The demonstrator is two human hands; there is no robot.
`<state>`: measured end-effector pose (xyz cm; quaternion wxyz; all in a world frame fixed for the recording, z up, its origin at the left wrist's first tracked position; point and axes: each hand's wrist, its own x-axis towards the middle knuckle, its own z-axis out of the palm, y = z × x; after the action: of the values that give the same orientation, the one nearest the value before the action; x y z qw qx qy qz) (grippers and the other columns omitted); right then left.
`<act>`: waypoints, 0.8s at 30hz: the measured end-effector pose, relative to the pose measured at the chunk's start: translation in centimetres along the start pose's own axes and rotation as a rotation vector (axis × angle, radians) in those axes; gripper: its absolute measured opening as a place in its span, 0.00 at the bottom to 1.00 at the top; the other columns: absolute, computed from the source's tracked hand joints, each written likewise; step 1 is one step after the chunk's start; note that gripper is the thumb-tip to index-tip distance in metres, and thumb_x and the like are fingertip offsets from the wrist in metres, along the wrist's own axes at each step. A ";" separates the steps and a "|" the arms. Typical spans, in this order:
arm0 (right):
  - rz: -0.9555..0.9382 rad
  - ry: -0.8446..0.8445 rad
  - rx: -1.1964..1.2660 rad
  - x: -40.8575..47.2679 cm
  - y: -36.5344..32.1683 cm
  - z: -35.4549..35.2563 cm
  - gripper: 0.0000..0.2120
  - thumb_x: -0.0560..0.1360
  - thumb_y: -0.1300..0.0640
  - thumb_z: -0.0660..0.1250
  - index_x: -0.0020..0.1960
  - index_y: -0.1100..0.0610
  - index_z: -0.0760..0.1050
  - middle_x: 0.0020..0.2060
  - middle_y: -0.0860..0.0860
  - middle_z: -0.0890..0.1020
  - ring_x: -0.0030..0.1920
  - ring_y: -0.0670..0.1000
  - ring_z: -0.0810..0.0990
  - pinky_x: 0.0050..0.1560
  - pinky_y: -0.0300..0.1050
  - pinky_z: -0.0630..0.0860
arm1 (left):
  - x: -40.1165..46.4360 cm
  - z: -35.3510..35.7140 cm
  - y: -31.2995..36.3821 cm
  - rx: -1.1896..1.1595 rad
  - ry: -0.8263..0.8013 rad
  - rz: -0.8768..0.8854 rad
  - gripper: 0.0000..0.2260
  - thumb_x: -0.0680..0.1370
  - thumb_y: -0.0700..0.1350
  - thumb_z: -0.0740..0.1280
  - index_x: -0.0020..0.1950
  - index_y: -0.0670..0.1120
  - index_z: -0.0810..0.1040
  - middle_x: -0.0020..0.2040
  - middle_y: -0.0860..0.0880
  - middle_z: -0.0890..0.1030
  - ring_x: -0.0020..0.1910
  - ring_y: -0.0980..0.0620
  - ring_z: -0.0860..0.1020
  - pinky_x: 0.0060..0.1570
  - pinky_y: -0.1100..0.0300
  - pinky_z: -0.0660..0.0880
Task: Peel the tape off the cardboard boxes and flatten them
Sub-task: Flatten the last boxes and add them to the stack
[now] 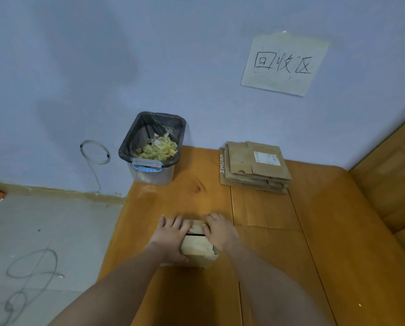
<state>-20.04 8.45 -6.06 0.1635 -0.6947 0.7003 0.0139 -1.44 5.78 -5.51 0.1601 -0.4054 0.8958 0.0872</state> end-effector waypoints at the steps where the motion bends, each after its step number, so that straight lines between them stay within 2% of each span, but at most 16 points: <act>1: 0.009 -0.004 0.023 -0.6 -0.1 0.2 0.23 0.82 0.49 0.50 0.75 0.55 0.62 0.69 0.51 0.69 0.68 0.52 0.66 0.65 0.48 0.67 | -0.5 0.2 0.3 -0.005 0.005 0.007 0.47 0.69 0.68 0.65 0.78 0.49 0.48 0.77 0.44 0.53 0.76 0.42 0.52 0.73 0.38 0.46; 5: -0.001 -0.038 0.072 -2.3 -0.2 0.7 0.25 0.81 0.47 0.52 0.76 0.53 0.59 0.72 0.50 0.67 0.71 0.52 0.64 0.66 0.47 0.66 | -1.7 1.2 0.7 -0.181 0.021 0.012 0.39 0.75 0.70 0.57 0.78 0.51 0.52 0.79 0.49 0.52 0.78 0.47 0.49 0.75 0.42 0.45; 8: -0.018 -0.076 0.099 -3.1 -0.1 0.9 0.27 0.80 0.46 0.54 0.77 0.51 0.57 0.74 0.48 0.62 0.73 0.50 0.60 0.69 0.48 0.64 | -1.7 0.6 0.7 -0.420 -0.033 -0.077 0.27 0.82 0.63 0.47 0.78 0.53 0.57 0.80 0.50 0.53 0.78 0.50 0.50 0.75 0.48 0.47; 10: -0.052 -0.102 0.092 -3.4 0.0 0.6 0.28 0.80 0.45 0.55 0.78 0.50 0.54 0.76 0.46 0.59 0.75 0.50 0.55 0.72 0.49 0.60 | -1.3 -0.3 0.4 -0.503 -0.091 -0.134 0.24 0.84 0.59 0.46 0.78 0.54 0.59 0.80 0.50 0.53 0.78 0.50 0.52 0.75 0.50 0.49; 11: -0.076 -0.115 0.073 -3.6 0.0 0.5 0.29 0.80 0.44 0.55 0.78 0.49 0.53 0.76 0.45 0.57 0.76 0.49 0.52 0.73 0.50 0.58 | -1.0 -0.5 0.2 -0.488 -0.124 -0.136 0.23 0.83 0.59 0.49 0.78 0.54 0.59 0.80 0.49 0.53 0.78 0.50 0.52 0.75 0.50 0.51; 12: -0.102 -0.132 0.047 -3.8 0.0 0.4 0.30 0.79 0.44 0.55 0.78 0.49 0.52 0.77 0.44 0.55 0.76 0.49 0.50 0.74 0.52 0.56 | -0.9 -0.5 0.0 -0.459 -0.161 -0.125 0.25 0.82 0.60 0.53 0.78 0.55 0.58 0.80 0.49 0.51 0.78 0.49 0.51 0.75 0.49 0.51; 15: -0.152 -0.187 0.004 -4.5 0.0 0.6 0.33 0.78 0.43 0.56 0.79 0.49 0.48 0.78 0.43 0.48 0.77 0.47 0.44 0.74 0.55 0.52 | -0.9 0.1 -0.5 -0.404 -0.282 -0.084 0.41 0.74 0.68 0.63 0.80 0.56 0.49 0.80 0.50 0.40 0.78 0.47 0.40 0.76 0.43 0.47; 19: -0.185 -0.141 -0.017 -6.1 -0.3 2.1 0.34 0.78 0.43 0.57 0.79 0.47 0.46 0.78 0.43 0.46 0.76 0.47 0.39 0.75 0.53 0.46 | -0.7 1.4 0.1 -0.286 -0.282 -0.080 0.50 0.68 0.72 0.66 0.79 0.57 0.39 0.78 0.49 0.33 0.77 0.46 0.34 0.74 0.39 0.42; 22: -0.214 0.004 -0.082 -7.0 -0.4 3.0 0.32 0.77 0.44 0.55 0.78 0.53 0.52 0.77 0.49 0.53 0.77 0.50 0.47 0.75 0.51 0.48 | -0.2 1.9 0.9 -0.193 -0.229 -0.096 0.54 0.67 0.71 0.68 0.79 0.54 0.38 0.78 0.45 0.34 0.77 0.44 0.34 0.73 0.39 0.38; 24: -0.255 0.083 -0.123 -7.7 -0.4 3.3 0.30 0.77 0.45 0.54 0.76 0.55 0.58 0.74 0.51 0.61 0.75 0.52 0.55 0.73 0.50 0.54 | 0.1 2.2 1.2 -0.174 -0.210 -0.103 0.56 0.66 0.71 0.69 0.79 0.53 0.38 0.78 0.44 0.34 0.77 0.43 0.35 0.73 0.40 0.36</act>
<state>-19.06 16.69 -7.20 0.0919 -0.7867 0.6104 0.0070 -1.90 7.08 -7.55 0.2215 -0.4517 0.8412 0.1981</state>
